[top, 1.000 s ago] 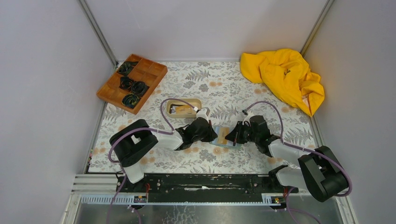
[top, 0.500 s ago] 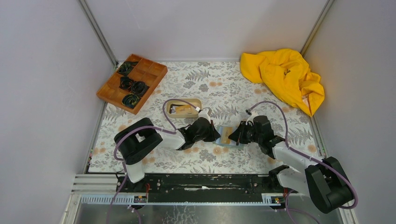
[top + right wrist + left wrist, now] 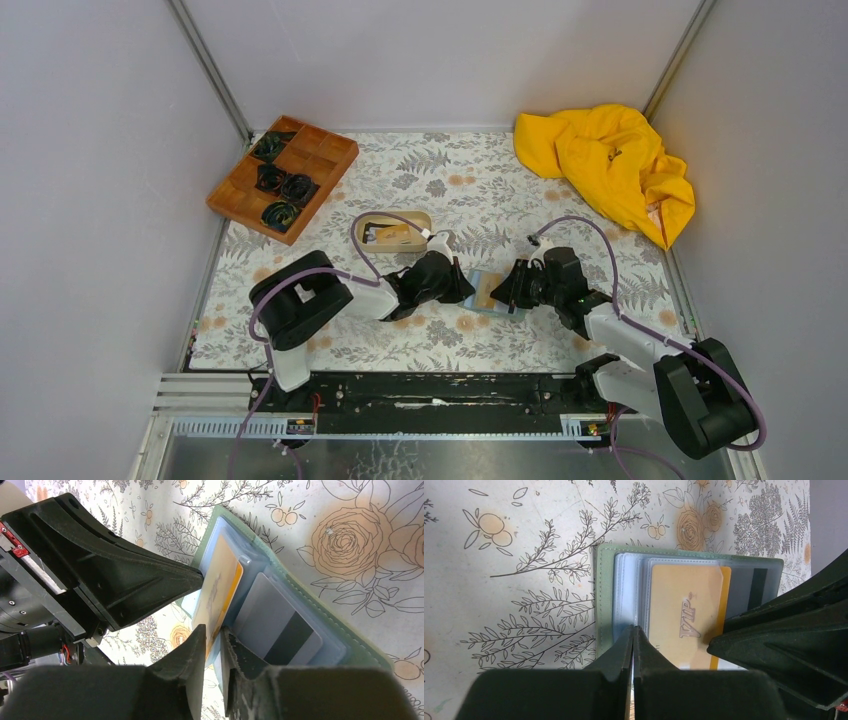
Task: Take the credit cards out of the card holder
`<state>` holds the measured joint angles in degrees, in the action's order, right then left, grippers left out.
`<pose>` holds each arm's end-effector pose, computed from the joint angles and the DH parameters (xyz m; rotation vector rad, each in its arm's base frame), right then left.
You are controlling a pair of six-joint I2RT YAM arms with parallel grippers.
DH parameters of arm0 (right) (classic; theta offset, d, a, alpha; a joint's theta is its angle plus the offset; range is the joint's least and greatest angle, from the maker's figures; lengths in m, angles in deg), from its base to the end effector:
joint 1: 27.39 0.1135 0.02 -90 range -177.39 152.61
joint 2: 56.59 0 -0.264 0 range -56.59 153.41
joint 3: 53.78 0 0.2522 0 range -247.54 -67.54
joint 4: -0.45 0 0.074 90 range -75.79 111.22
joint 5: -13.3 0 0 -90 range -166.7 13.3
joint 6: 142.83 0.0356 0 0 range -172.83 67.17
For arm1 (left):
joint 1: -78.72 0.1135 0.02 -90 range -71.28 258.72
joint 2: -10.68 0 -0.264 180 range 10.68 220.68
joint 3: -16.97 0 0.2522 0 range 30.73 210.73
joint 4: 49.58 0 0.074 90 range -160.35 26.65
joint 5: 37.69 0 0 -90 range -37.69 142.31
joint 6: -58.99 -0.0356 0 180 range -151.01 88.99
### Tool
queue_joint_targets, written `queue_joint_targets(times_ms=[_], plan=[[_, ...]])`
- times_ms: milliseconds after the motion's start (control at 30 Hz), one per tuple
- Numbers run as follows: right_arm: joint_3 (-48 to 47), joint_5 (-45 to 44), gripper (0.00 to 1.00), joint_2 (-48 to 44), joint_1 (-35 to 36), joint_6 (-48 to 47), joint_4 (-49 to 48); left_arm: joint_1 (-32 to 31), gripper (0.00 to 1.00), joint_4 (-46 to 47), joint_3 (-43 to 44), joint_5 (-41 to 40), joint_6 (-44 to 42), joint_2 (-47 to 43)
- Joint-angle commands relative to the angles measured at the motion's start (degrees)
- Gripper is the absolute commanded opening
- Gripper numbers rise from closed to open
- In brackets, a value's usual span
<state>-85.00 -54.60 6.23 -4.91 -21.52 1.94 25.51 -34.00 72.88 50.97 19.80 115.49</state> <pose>0.1832 0.0903 0.1578 -0.0641 2.2567 0.9414 0.2072 -0.2757 0.1185 0.0342 2.3356 -0.9761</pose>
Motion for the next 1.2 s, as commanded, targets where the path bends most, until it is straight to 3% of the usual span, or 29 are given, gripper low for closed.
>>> queue_joint_targets(times_ms=[0, 233, 467, 733, 900, 967, 1100, 1167], plan=[[-2.09, 2.09, 0.21, -0.93, -0.29, -0.38, -1.96, 0.03, 0.00, -2.95, -0.14, 0.73, -0.36, 2.63], [-2.18, 1.95, 0.01, -2.00, -0.55, -0.11, -1.27, 0.16, 0.00, -2.77, -0.01, 0.85, 0.05, 3.34], [-3.09, 0.93, 0.13, -4.25, -1.41, -0.97, 1.87, 1.08, 0.00, -2.18, -0.20, 1.22, 1.71, 4.73], [-3.11, 0.92, 0.15, -4.25, -2.13, -1.10, 2.51, 3.07, 0.00, 0.74, -2.66, 2.51, 3.25, 5.56], [-2.98, 1.27, 0.25, -3.90, -2.27, -1.12, 1.86, 3.10, 0.00, -0.63, -2.61, 1.31, 2.65, 5.14], [-2.94, 1.35, 0.23, -3.84, -2.34, -0.99, 1.84, 3.11, 0.00, -0.85, -2.44, 1.23, 2.50, 5.29], [-2.90, 1.61, 0.06, -3.72, -2.41, -1.24, 1.73, 3.11, 0.00, -0.63, -2.49, 1.27, 2.61, 5.48], [-2.83, 1.55, 0.02, -3.65, -2.37, -1.28, 1.86, 3.06, 0.00, -0.60, -2.53, 1.26, 2.63, 5.58]])
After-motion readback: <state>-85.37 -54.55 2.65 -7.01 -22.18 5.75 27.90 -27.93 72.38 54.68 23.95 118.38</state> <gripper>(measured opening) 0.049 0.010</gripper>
